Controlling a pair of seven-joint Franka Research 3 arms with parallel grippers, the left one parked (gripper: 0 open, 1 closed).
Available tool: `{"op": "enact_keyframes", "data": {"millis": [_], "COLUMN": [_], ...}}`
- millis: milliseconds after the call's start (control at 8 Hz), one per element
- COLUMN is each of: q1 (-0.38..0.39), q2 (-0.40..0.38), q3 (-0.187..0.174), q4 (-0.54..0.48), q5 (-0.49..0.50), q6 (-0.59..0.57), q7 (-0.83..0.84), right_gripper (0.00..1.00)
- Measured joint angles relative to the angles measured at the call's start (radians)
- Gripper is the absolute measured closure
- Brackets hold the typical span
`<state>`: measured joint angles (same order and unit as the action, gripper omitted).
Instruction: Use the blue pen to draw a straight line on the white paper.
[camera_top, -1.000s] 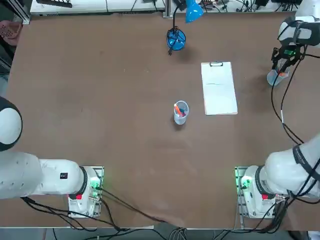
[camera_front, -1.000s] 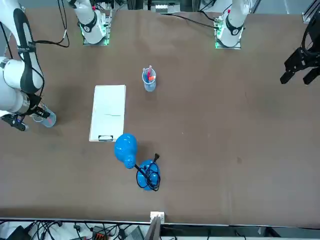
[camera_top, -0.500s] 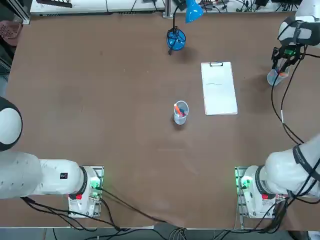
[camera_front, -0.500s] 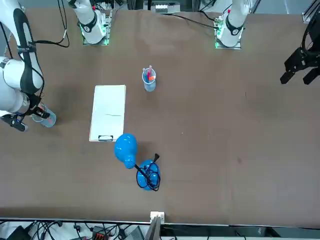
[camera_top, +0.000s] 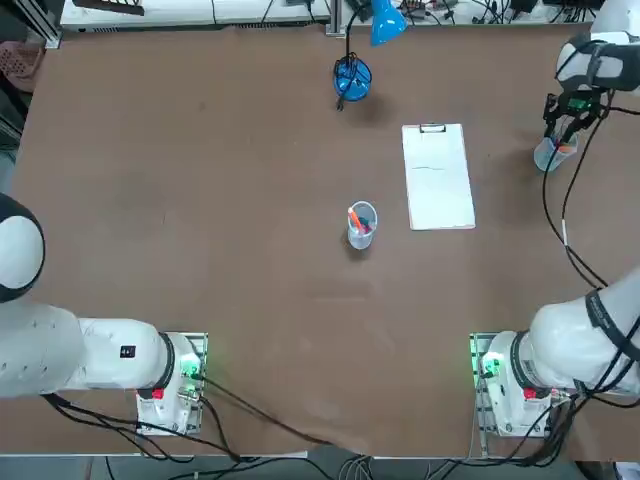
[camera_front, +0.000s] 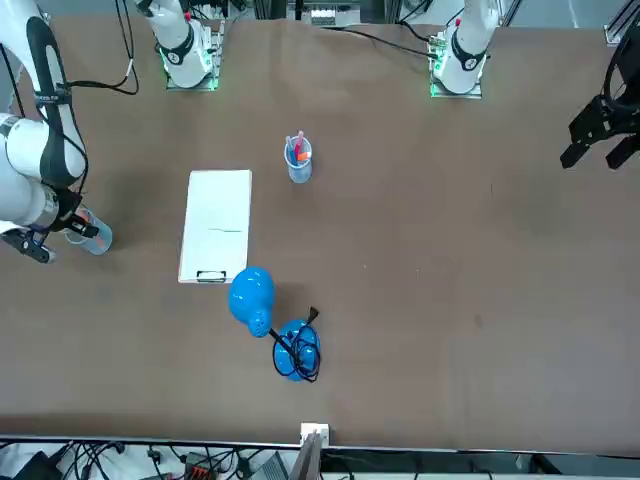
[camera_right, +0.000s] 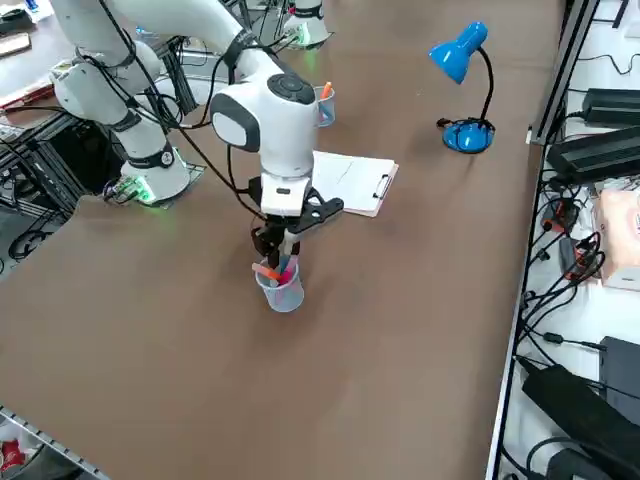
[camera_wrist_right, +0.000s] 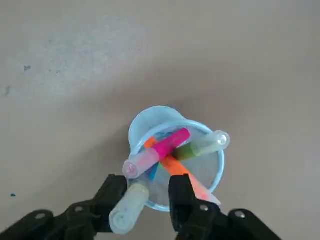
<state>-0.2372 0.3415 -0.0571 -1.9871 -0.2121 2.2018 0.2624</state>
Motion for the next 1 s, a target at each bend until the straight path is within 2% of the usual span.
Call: {"op": "enact_keyframes", "data": {"millis": [250, 375, 500, 625, 1000], "q1": [0.0, 0.0, 0.0, 0.0, 0.0], "q2": [0.005, 0.005, 0.004, 0.001, 0.007], "q3": [0.0, 0.0, 0.0, 0.0, 0.0], "q4": [0.002, 0.003, 0.006, 0.015, 0.015], "q5": [0.0, 0.0, 0.0, -0.002, -0.002], "q6": [0.003, 0.004, 0.004, 0.003, 0.003], "q7": [0.0, 0.001, 0.001, 0.001, 0.001], "right_gripper": [0.62, 0.73, 0.78, 0.82, 0.83]}}
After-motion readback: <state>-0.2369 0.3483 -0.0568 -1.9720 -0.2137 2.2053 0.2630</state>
